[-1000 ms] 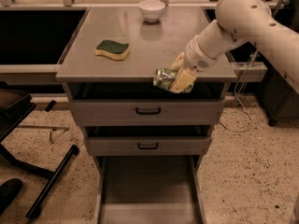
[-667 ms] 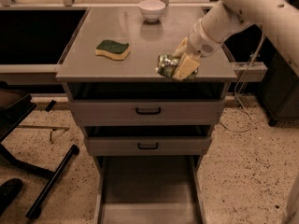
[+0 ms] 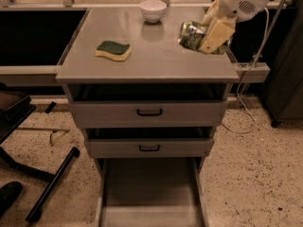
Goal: Place green can into bottom drawer
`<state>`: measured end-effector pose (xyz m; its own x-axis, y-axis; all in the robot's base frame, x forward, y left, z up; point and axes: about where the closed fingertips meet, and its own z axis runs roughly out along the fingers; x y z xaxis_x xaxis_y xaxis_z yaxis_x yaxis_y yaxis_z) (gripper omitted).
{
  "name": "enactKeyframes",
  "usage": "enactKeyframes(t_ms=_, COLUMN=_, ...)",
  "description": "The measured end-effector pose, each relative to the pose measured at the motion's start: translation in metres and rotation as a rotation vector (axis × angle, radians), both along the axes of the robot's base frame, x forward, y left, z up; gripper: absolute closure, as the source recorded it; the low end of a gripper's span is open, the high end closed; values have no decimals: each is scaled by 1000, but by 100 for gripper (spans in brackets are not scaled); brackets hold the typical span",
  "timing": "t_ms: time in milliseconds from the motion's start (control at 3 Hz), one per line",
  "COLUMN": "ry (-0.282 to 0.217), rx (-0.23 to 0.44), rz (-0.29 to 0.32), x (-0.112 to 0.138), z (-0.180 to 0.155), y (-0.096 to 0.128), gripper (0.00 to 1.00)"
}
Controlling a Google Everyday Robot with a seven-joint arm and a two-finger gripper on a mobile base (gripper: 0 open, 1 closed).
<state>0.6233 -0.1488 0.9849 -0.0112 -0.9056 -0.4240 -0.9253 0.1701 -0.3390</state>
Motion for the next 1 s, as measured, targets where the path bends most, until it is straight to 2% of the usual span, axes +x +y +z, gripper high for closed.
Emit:
enactKeyframes(t_ms=333, ry=64, rx=57, rz=60, x=-31, z=-8, y=-2, gripper=100)
enactKeyframes(t_ms=667, ry=115, rx=208, rz=212, x=-61, z=-50, y=25, gripper=100)
enactKeyframes(t_ms=1000, ry=107, rx=316, rz=333, x=-78, z=-111, y=61, gripper=100)
